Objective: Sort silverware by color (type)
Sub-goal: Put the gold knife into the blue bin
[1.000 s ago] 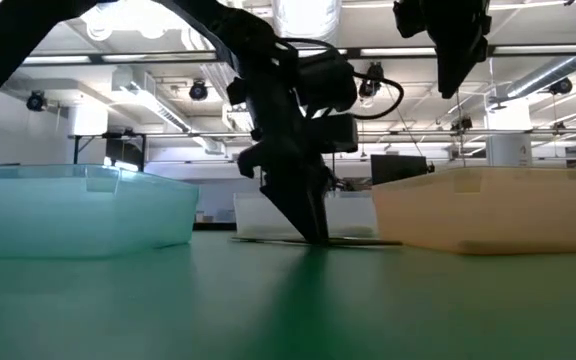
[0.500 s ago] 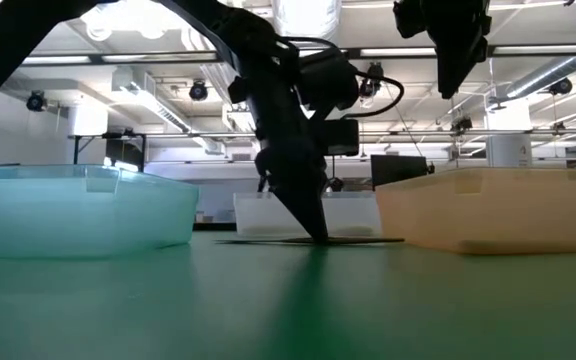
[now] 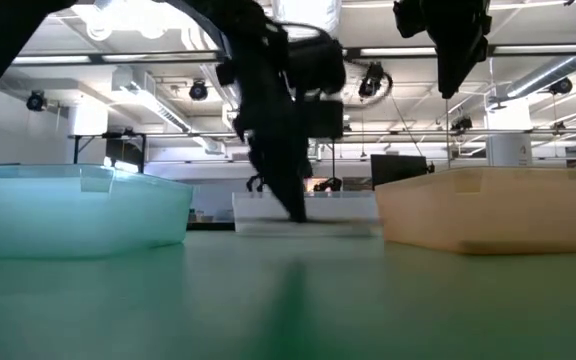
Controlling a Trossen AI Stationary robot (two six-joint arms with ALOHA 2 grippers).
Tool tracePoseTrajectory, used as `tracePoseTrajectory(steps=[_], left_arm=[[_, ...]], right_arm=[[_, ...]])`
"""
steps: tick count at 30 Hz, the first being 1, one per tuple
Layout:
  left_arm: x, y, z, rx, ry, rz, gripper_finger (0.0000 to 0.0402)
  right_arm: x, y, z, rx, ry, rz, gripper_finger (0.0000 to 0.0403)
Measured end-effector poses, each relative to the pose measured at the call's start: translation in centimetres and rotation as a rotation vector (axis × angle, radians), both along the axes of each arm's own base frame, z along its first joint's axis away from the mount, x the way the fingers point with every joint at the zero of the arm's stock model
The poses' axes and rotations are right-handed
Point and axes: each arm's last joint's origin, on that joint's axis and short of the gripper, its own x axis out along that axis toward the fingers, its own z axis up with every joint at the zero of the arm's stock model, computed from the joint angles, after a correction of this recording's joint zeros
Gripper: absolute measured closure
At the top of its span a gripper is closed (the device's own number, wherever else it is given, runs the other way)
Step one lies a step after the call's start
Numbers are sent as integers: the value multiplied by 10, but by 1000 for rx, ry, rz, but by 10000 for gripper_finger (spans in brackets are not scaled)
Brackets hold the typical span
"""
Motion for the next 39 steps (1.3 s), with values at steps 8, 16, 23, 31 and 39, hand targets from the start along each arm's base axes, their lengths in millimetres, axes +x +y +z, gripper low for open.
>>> tracePoseTrajectory(steps=[8, 16, 23, 31, 39], left_arm=[[-10, 8, 48, 105, -110, 55, 401], [-41, 7, 78, 156, 18, 125, 401], [-86, -6, 97, 132, 190, 191, 401], [-170, -39, 93, 63, 225, 385, 401], [-209, -50, 66, -45, 28, 584, 374]], right_arm=[[0, 0, 0, -10, 1, 8, 257], [0, 0, 0, -10, 1, 6, 257], [0, 0, 0, -6, 0, -5, 257], [0, 0, 0, -9, 1, 7, 257], [0, 0, 0, -12, 0, 15, 257]])
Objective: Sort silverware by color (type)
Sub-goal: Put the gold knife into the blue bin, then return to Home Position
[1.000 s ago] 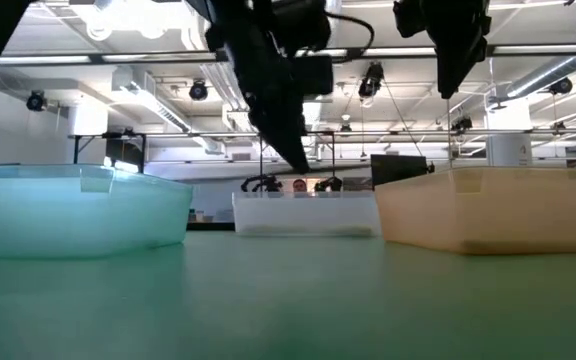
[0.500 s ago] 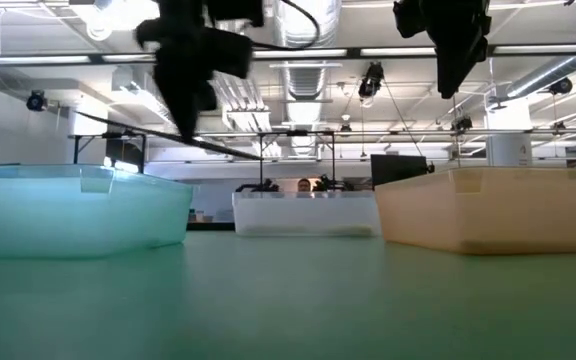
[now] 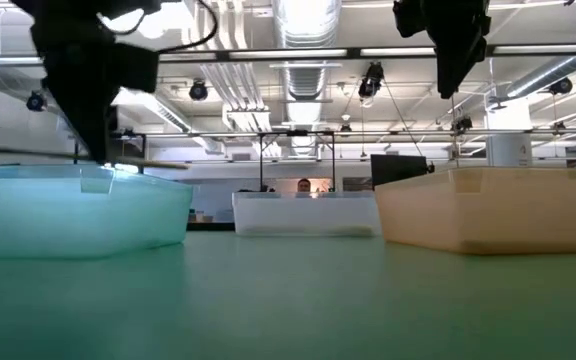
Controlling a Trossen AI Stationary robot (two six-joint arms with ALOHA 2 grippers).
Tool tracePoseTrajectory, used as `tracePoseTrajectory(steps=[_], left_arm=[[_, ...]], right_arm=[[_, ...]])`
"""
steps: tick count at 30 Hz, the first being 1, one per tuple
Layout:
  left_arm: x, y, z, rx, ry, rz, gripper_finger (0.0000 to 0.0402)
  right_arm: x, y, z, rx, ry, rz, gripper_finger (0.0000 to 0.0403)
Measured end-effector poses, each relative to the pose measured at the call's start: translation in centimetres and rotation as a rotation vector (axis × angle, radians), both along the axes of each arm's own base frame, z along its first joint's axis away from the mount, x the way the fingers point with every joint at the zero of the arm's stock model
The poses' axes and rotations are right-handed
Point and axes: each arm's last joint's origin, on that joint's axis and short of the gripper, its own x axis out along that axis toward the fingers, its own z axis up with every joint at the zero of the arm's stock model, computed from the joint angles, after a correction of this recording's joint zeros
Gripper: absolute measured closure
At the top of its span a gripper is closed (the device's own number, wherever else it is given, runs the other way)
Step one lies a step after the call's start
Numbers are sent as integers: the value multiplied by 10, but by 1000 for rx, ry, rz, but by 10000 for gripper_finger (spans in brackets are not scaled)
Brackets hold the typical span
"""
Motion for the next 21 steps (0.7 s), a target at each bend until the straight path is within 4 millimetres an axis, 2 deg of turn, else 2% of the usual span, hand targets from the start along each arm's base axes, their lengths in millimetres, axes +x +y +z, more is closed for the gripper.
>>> tracePoseTrajectory(steps=[3, 7, 12, 16, 21], left_arm=[[-12, 1, -11, -13, 28, 39, 360], [-19, 2, -15, -10, 30, 49, 347], [-21, 3, -10, -6, 2, 31, 338], [-16, 2, 9, 14, -79, -30, 336], [-9, 1, 46, 63, -223, -145, 336]], right_arm=[[0, 0, 0, -2, 2, 7, 257], [-3, 0, 2, -4, -4, 16, 257], [-24, 3, 4, -11, -62, 32, 257], [-42, 4, -3, -20, -251, 25, 257], [-67, 5, -31, -14, -472, -8, 257]])
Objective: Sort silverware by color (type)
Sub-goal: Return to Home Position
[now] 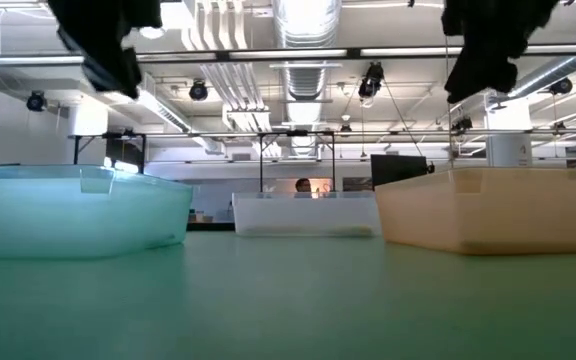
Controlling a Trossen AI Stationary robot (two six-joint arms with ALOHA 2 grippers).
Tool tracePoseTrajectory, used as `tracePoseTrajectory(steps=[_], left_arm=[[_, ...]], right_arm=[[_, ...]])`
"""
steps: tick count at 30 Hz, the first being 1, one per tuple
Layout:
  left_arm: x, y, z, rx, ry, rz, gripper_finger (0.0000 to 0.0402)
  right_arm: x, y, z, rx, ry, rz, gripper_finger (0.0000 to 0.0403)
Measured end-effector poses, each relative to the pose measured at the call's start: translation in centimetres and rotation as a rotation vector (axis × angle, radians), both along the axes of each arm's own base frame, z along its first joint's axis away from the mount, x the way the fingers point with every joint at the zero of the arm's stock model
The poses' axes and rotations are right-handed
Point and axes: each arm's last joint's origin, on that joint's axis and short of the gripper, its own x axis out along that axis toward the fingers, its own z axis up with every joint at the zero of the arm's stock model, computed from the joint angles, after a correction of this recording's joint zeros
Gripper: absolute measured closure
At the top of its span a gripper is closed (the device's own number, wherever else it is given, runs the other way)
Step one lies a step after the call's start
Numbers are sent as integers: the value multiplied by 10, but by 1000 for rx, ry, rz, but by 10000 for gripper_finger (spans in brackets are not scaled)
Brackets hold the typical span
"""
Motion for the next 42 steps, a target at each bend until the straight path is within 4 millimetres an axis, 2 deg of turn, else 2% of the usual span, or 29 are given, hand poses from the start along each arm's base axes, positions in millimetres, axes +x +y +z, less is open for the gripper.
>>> tracePoseTrajectory(steps=[4, 10, 15, 19, 23, 28, 33, 40, 42], left_arm=[[-4, 1, 32, -5, -129, -8, 336], [-33, 0, 70, -11, -364, 26, 342], [-67, 5, 87, 54, -536, 100, 352], [-92, 10, 89, 94, -636, 149, 354], [-111, 14, 72, 89, -672, 173, 354], [-120, 16, 31, 37, -739, 202, 354], [-116, 15, -21, -24, -890, 226, 354], [-102, 12, -85, -106, -1117, 225, 354], [-102, 11, -90, -105, -1079, 206, 355]], right_arm=[[-15, 2, -29, -2, -160, 10, 257], [-23, 4, -54, -34, -542, 28, 257], [-32, 4, -76, -15, -659, 4, 257], [-36, 4, -93, 26, -664, -20, 257], [-38, 4, -105, 67, -664, -45, 257], [-38, 4, -110, 69, -654, -47, 257], [-39, 3, -116, 60, -638, -63, 257], [-41, 0, -122, 41, -624, -201, 257], [-41, 0, -122, 39, -621, -199, 257]])
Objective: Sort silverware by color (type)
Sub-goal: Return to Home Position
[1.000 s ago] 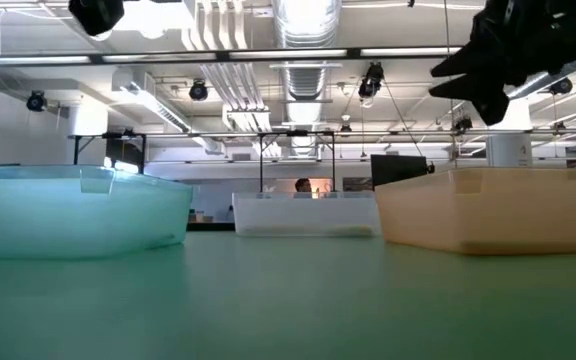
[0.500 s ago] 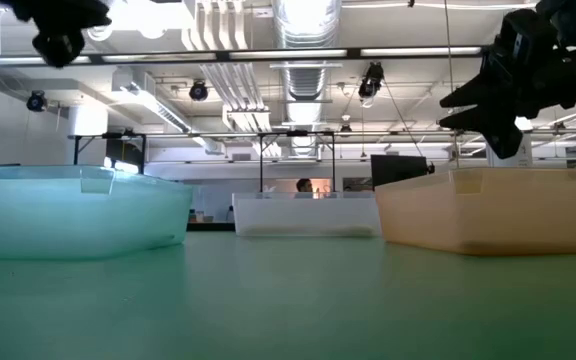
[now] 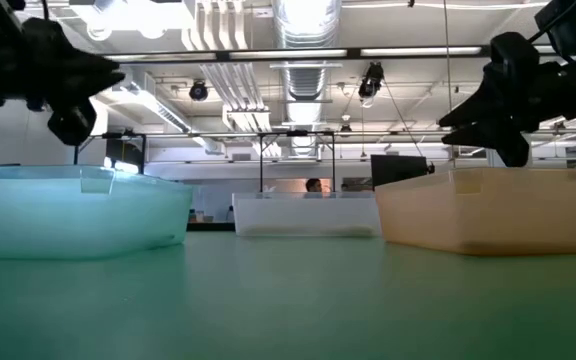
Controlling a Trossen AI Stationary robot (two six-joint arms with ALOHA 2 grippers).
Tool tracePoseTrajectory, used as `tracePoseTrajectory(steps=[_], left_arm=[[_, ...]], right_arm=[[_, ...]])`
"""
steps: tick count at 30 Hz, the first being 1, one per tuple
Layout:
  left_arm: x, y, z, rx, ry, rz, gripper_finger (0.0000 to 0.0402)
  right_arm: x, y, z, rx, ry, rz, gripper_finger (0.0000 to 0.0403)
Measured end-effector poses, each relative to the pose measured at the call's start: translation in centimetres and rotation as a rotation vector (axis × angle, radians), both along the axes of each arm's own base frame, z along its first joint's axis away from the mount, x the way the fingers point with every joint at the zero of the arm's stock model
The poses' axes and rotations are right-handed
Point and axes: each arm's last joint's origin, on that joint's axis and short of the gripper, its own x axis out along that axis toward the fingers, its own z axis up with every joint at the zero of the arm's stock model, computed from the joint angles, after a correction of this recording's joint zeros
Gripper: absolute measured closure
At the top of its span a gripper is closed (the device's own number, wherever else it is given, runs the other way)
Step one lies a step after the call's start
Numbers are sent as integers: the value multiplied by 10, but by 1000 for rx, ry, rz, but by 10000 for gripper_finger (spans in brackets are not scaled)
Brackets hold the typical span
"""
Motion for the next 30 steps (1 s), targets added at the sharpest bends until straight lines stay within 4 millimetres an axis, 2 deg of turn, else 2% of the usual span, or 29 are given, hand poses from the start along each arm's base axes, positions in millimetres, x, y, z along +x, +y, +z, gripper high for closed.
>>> tracePoseTrajectory(steps=[4, 11, 19, 23, 26, 30], left_arm=[[0, 0, -7, 4, 118, 10, 355], [2, 0, -12, 79, 179, 7, 355], [5, -1, -15, 85, 215, 6, 355], [4, -1, -14, 85, 212, 2, 355], [1, -1, -10, 75, 160, 0, 355], [-3, 0, -5, 61, 89, 3, 355]], right_arm=[[0, 0, -1, -41, 21, 13, 257], [0, 0, -2, -56, 38, 18, 257], [0, 0, -2, -56, 41, 18, 257], [-3, 0, -3, -57, 28, 20, 257], [-7, 1, 3, -58, -42, 25, 257], [-19, 1, 1, -62, -138, 23, 257]])
